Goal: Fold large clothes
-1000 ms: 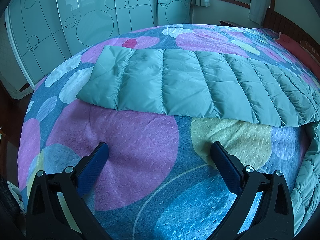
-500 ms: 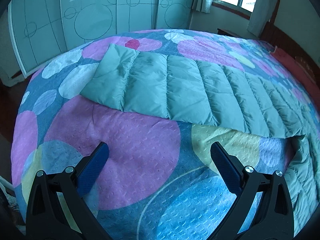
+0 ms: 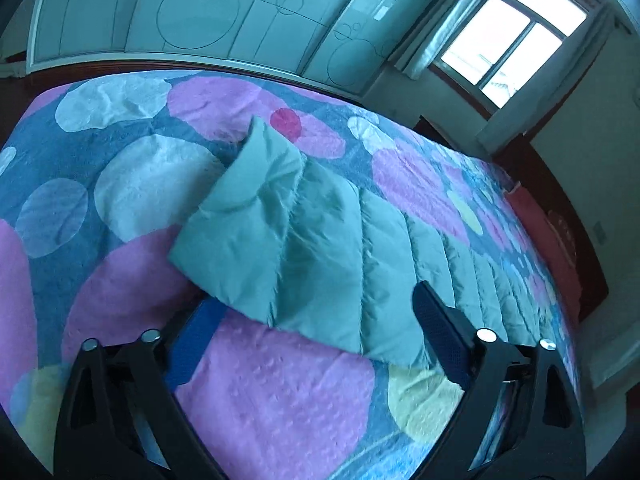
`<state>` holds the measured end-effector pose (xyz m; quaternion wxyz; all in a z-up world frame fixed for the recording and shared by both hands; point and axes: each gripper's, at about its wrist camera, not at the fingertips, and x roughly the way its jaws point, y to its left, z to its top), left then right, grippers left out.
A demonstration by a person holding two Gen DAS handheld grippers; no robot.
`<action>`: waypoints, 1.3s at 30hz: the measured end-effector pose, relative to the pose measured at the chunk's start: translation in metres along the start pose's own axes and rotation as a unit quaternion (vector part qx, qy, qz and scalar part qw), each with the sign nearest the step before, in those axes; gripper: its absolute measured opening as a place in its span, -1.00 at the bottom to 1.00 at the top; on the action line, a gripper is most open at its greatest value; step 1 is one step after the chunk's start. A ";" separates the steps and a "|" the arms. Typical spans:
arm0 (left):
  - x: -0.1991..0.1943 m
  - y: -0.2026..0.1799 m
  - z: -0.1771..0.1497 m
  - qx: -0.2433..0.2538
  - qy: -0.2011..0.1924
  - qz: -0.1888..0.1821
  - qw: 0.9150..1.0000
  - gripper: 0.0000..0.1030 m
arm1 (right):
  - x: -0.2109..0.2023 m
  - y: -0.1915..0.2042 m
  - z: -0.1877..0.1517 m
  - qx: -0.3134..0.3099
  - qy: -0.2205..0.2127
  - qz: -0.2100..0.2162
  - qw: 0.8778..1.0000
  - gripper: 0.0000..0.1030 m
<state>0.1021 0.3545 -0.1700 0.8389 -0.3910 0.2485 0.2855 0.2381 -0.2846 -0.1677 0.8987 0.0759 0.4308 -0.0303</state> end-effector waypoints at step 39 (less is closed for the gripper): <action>-0.025 -0.296 -0.176 0.361 0.081 -0.211 0.905 -0.93 | -0.002 -0.002 -0.001 0.020 -0.012 0.012 1.000 0.02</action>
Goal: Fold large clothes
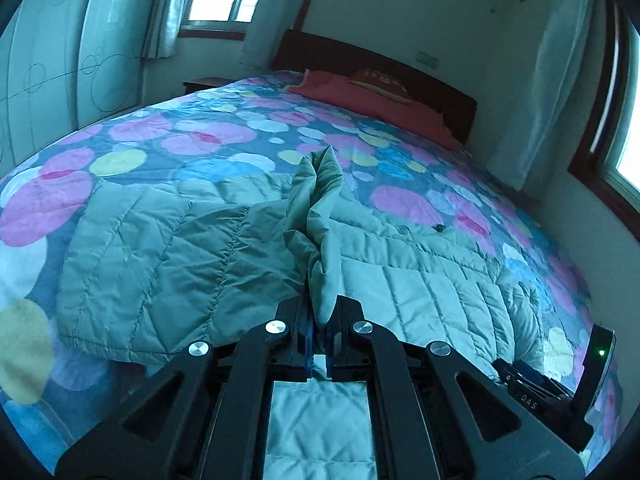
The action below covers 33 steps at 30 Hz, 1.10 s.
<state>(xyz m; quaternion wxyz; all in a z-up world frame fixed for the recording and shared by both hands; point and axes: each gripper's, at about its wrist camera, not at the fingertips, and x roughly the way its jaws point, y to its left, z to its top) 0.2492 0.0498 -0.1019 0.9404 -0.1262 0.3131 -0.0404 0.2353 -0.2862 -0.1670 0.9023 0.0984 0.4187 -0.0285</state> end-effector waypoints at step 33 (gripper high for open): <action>-0.019 -0.018 -0.023 0.065 0.050 0.012 0.997 0.19 | -0.021 0.005 0.006 0.031 -0.006 0.021 0.999 0.08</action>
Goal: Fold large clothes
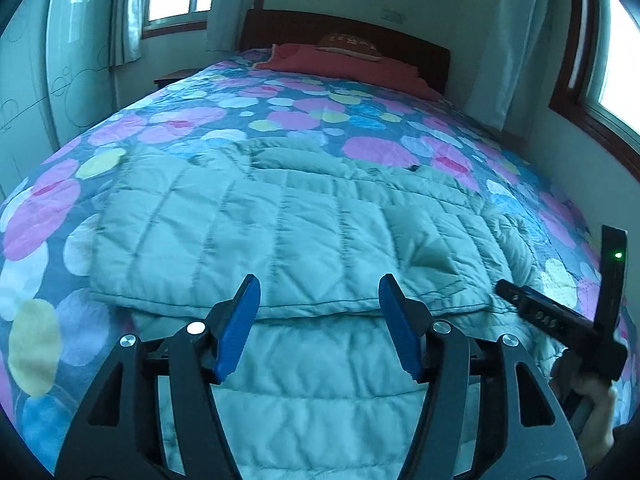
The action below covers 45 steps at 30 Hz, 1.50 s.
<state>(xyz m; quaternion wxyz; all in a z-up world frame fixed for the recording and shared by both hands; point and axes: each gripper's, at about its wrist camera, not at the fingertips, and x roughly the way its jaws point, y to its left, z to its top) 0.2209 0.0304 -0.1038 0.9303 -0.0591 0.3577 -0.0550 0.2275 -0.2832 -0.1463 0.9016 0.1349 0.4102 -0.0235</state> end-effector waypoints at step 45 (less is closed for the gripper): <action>0.035 0.094 0.024 -0.048 0.010 0.079 0.996 0.22 | 0.007 -0.018 0.031 0.026 -0.002 -0.031 0.999 -0.88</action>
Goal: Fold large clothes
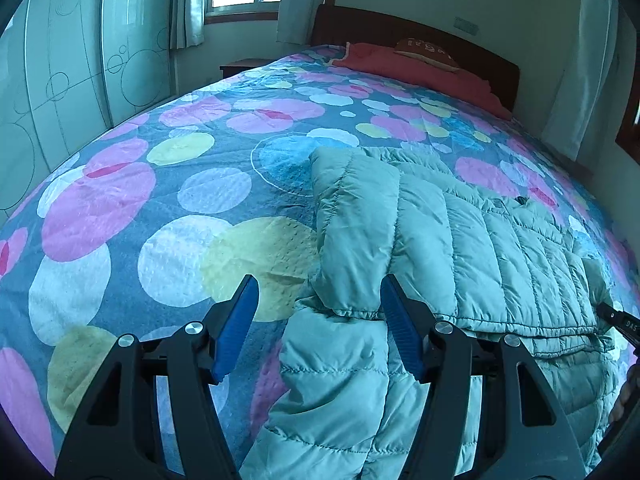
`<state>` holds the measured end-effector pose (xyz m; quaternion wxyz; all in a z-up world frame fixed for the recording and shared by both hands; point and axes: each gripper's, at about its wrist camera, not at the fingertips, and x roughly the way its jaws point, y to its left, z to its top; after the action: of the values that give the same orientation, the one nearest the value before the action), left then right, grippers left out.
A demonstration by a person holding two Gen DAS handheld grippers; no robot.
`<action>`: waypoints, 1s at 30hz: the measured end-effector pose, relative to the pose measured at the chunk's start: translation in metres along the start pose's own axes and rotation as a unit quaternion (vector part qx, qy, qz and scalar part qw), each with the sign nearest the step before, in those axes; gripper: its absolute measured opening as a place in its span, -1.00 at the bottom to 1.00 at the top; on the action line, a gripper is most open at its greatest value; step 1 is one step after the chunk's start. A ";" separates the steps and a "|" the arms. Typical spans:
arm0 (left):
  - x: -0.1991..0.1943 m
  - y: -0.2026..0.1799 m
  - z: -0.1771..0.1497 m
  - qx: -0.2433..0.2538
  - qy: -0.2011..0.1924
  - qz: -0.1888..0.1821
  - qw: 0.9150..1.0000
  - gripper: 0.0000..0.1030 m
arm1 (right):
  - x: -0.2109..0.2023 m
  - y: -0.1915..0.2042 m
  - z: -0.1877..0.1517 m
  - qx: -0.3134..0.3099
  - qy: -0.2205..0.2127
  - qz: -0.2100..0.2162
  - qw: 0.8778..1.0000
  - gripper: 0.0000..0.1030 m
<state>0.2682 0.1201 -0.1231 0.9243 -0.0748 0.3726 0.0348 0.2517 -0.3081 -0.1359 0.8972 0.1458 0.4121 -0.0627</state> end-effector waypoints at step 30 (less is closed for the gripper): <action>0.060 -0.023 0.038 0.031 0.023 0.038 0.999 0.32 | 0.047 0.051 0.043 -0.049 0.013 -0.008 0.999 0.07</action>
<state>0.3399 0.1042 -0.1355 0.9155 -0.0328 0.3970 0.0567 0.3247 -0.2732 -0.1343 0.8973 0.0996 0.4274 -0.0477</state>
